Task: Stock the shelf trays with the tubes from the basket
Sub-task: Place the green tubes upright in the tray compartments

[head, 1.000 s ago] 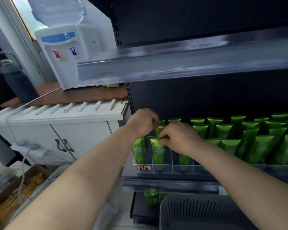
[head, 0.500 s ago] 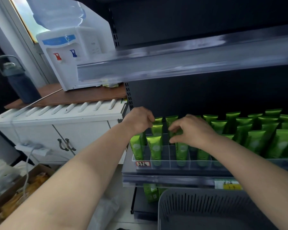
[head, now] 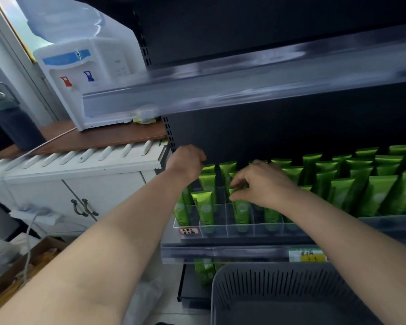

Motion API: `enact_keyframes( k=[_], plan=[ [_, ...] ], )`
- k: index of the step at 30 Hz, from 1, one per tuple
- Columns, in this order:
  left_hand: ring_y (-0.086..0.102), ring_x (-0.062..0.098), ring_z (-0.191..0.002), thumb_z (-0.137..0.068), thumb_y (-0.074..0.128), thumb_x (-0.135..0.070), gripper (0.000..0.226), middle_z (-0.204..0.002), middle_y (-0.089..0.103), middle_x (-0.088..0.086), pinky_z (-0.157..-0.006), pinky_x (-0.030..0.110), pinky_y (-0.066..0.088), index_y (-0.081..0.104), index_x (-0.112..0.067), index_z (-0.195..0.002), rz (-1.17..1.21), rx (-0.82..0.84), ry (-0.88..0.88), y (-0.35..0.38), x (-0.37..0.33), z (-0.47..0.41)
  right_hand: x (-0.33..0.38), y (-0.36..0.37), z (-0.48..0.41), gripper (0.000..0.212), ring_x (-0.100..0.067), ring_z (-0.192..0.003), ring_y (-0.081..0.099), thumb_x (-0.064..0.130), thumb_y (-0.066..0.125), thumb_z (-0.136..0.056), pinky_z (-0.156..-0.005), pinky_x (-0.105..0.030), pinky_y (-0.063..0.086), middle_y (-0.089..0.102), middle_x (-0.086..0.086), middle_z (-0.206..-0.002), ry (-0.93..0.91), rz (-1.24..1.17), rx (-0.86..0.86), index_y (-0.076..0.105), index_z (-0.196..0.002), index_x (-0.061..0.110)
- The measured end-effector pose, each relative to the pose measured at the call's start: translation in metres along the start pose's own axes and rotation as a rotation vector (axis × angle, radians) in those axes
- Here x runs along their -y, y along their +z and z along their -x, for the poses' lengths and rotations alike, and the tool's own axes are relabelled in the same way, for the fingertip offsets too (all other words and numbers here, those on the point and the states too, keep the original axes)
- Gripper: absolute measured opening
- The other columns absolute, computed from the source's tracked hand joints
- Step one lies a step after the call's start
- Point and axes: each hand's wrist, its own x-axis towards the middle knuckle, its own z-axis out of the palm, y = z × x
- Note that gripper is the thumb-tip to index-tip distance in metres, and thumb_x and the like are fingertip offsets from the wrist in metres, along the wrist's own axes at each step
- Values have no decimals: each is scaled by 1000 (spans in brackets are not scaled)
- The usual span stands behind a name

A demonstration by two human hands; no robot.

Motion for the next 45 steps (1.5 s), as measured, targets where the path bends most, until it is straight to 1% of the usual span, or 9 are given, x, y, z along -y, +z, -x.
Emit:
enact_keyframes(
  k=[4, 8, 16, 22, 29, 32, 36, 40, 45],
  plan=[
    [63, 25, -105, -86, 60, -11, 25, -111, 69, 1, -87, 34, 53, 73, -24, -103, -93, 22, -45, 7, 0, -7, -2, 2, 0, 37, -14, -109, 46, 50, 69, -79, -93, -36, 34, 63, 9, -113, -2, 29, 16, 64, -113, 37],
    [64, 25, -100, -86, 58, -9, 26, -105, 71, 0, -82, 37, 55, 74, -25, -100, -120, -71, -27, 15, -3, -10, -4, -1, 3, 38, -17, -114, 45, 47, 68, -81, -96, -35, 34, 59, 4, -117, -4, 40, 16, 63, -117, 35],
    [63, 20, -102, -87, 62, -15, 23, -107, 70, -4, -85, 33, 53, 73, -29, -101, 40, -63, -103, 14, 7, -6, -4, 0, 4, 44, -21, -126, 42, 48, 71, -78, -105, -38, 30, 58, 2, -124, 14, 65, 52, 62, -119, 35],
    [62, 22, -106, -87, 63, -21, 26, -110, 70, 0, -91, 37, 51, 69, -28, -111, 155, -101, -66, 12, 7, 0, -5, 0, 8, 30, -18, -110, 51, 45, 65, -84, -101, -38, 34, 64, 7, -109, 8, 81, 24, 68, -108, 29],
    [63, 16, -102, -87, 64, -25, 20, -104, 72, -3, -90, 35, 51, 70, -30, -106, 205, -130, 54, 10, -7, 9, 4, 16, 3, 21, -19, -103, 54, 46, 66, -84, -94, -34, 36, 67, 6, -96, 7, 13, -79, 72, -99, 33],
    [64, 15, -101, -86, 66, -26, 18, -103, 73, -5, -91, 32, 50, 71, -27, -104, 223, -104, 140, 9, -16, 10, 1, 14, 3, 29, -18, -102, 55, 51, 68, -79, -89, -33, 38, 66, 9, -96, 18, 2, -32, 70, -103, 35],
    [63, 12, -101, -86, 67, -31, 23, -108, 70, -7, -86, 24, 46, 70, -27, -108, 173, 29, 247, 10, -32, 11, -6, 4, 7, 56, -17, -115, 49, 59, 73, -69, -96, -37, 38, 63, 8, -116, 42, 67, 46, 61, -120, 38],
    [62, 14, -103, -87, 66, -28, 22, -111, 69, -6, -88, 25, 46, 70, -27, -109, 106, 84, 246, 18, -43, 7, -18, 1, 10, 53, -15, -114, 47, 55, 75, -69, -95, -35, 39, 64, 12, -115, 50, 82, 13, 62, -117, 38],
    [61, 16, -108, -88, 64, -25, 20, -115, 68, -7, -93, 30, 48, 71, -26, -106, 44, 55, 209, 20, -41, 6, -28, 1, 13, 48, -13, -110, 49, 53, 74, -71, -93, -35, 38, 65, 14, -111, 49, 80, -9, 63, -114, 38]
  ],
)
